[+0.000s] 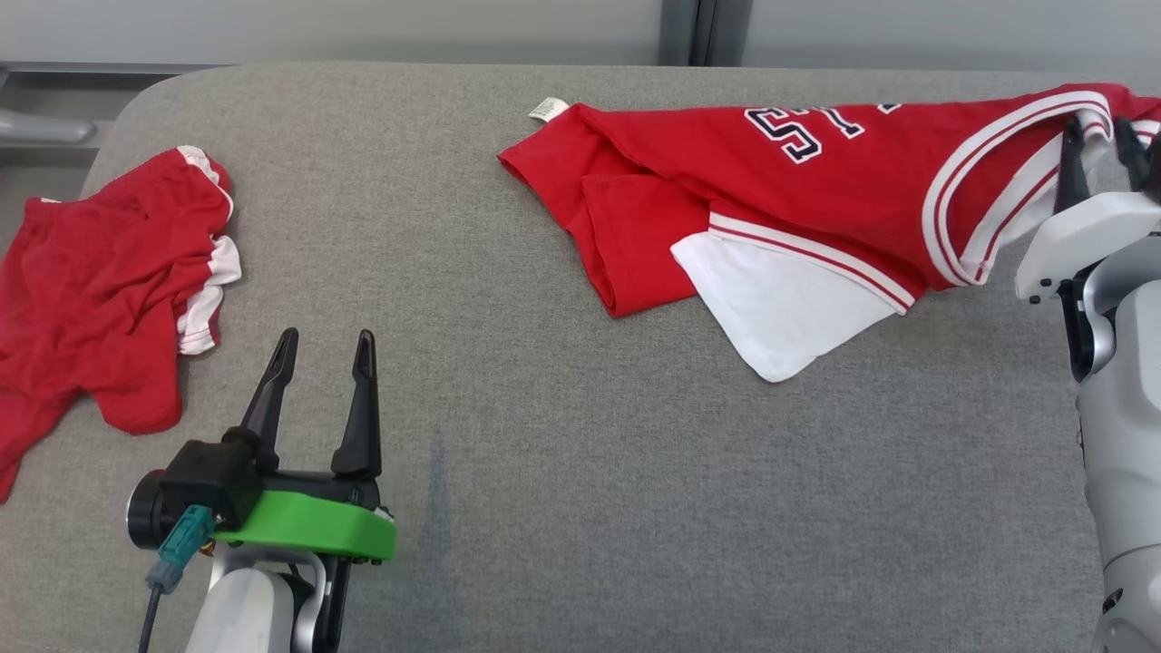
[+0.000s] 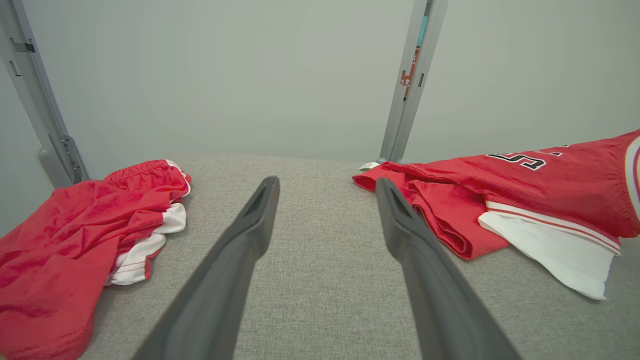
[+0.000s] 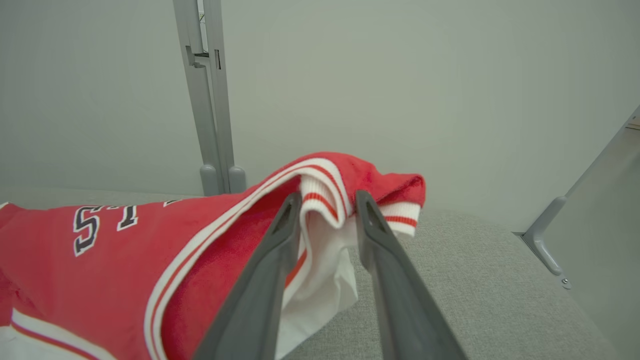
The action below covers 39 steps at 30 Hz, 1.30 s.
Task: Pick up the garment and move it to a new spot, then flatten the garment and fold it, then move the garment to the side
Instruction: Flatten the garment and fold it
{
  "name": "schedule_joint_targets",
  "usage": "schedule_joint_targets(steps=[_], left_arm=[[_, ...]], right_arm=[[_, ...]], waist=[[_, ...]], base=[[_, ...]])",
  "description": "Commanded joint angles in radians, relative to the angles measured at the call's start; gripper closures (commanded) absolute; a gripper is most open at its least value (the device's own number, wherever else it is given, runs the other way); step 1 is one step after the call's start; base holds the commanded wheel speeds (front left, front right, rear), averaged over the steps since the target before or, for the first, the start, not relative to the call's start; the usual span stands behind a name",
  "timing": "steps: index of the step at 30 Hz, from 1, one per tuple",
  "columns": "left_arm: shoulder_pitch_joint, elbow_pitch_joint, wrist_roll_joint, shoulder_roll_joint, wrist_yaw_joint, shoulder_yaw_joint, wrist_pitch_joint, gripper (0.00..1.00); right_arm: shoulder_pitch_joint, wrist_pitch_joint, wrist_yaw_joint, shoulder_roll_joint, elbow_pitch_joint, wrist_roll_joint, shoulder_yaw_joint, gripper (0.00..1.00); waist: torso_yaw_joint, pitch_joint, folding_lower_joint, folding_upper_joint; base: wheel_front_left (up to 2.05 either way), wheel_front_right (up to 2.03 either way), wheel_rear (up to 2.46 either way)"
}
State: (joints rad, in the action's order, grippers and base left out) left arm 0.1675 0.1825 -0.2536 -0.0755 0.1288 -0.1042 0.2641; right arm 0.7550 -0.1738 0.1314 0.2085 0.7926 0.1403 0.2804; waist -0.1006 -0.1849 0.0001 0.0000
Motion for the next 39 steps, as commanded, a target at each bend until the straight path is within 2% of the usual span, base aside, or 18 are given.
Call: schedule_joint_targets(steps=[1,5,9,16,23,32,39], left_arm=[[0.02,0.0,-0.003,-0.007,0.002,-0.002,0.001,0.0],[0.02,0.004,0.0,-0.007,0.001,-0.003,0.001,0.0],[0.008,0.007,0.002,-0.006,0.002,-0.004,0.001,0.0],[-0.015,0.009,0.005,-0.002,0.002,0.008,0.0,0.0],[-0.008,0.002,0.006,0.002,0.002,0.012,0.0,0.0],[0.026,0.005,-0.001,0.003,0.002,-0.009,0.0,0.0],[0.033,0.015,-0.01,0.0,0.002,-0.027,0.001,0.0]], right_arm=[[0.018,-0.003,-0.001,-0.002,0.004,0.022,0.009,0.0],[0.019,0.004,-0.001,-0.014,-0.005,0.08,0.03,0.0],[-0.033,0.021,-0.001,-0.069,-0.044,0.099,0.008,0.0],[-0.205,0.137,-0.002,-0.145,-0.128,-0.021,-0.094,0.0],[-0.302,0.261,-0.001,-0.157,-0.166,-0.166,-0.117,0.0],[-0.208,0.279,-0.001,-0.157,-0.041,-0.267,-0.12,0.0],[-0.115,0.26,-0.001,-0.159,0.154,-0.268,-0.089,0.0]], waist=[[0.004,-0.005,-0.0001,0.0],[0.009,-0.003,-0.0001,0.0],[0.013,0.014,-0.0001,0.0],[0.02,0.039,-0.0001,0.0],[0.018,0.024,-0.0001,0.0],[-0.013,-0.018,-0.0001,0.0],[-0.042,-0.026,-0.0001,0.0]], base=[[0.0,0.0,0.0],[0.0,0.0,0.0],[0.0,0.0,0.0],[0.0,0.0,0.0],[0.0,0.0,0.0],[0.0,0.0,0.0],[0.0,0.0,0.0]])
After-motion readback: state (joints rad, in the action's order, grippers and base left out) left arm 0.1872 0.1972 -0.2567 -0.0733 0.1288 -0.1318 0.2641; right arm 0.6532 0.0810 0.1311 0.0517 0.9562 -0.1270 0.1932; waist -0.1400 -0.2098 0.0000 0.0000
